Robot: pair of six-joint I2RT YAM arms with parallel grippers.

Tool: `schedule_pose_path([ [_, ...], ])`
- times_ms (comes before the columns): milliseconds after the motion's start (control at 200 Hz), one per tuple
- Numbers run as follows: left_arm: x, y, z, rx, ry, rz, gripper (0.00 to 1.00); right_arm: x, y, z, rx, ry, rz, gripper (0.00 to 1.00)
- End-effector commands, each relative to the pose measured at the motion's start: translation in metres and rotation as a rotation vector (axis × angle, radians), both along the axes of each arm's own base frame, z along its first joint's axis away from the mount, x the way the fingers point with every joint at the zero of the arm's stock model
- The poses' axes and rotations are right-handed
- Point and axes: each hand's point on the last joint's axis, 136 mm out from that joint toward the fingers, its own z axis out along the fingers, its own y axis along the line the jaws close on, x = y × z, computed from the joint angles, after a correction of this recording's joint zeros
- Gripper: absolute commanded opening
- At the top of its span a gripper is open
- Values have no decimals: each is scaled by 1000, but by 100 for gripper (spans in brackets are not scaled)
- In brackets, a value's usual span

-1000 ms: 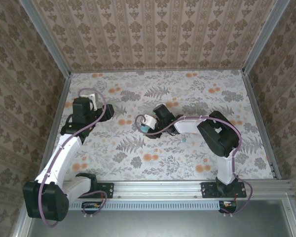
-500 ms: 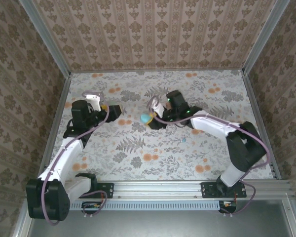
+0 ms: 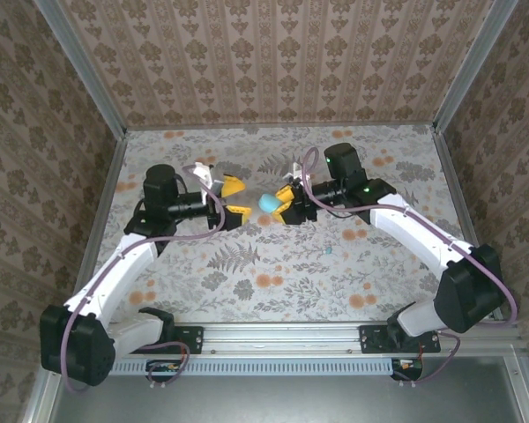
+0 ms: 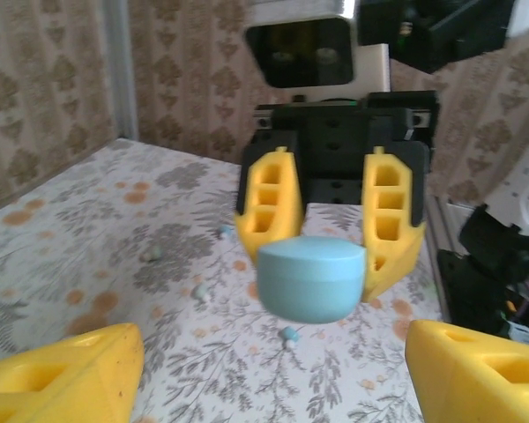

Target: Insert wireless bluetooth earbuds into charging case

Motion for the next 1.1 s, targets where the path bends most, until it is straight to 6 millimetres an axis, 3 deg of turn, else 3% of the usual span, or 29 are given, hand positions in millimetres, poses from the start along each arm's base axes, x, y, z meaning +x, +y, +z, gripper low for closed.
schedule_pose_path([
  [0,-20,-11,8,-4,-32,-146,79,-11,-2,18,43,-43,40,29],
  [50,-22,-15,4,10,-14,-165,79,-10,-1,16,50,-54,39,29],
  [90,-22,-17,2,19,-3,-177,78,-15,-3,27,71,-99,40,29],
  [350,-15,-28,5,27,23,-191,75,-15,-4,26,68,-137,23,29],
  [375,-23,-34,5,27,23,-221,74,-15,-4,26,67,-136,23,29],
  [645,-27,-42,6,28,10,-235,71,-13,-3,23,59,-145,16,30],
  [1095,-21,-50,4,47,16,-220,55,-13,-2,25,73,-153,11,30],
])
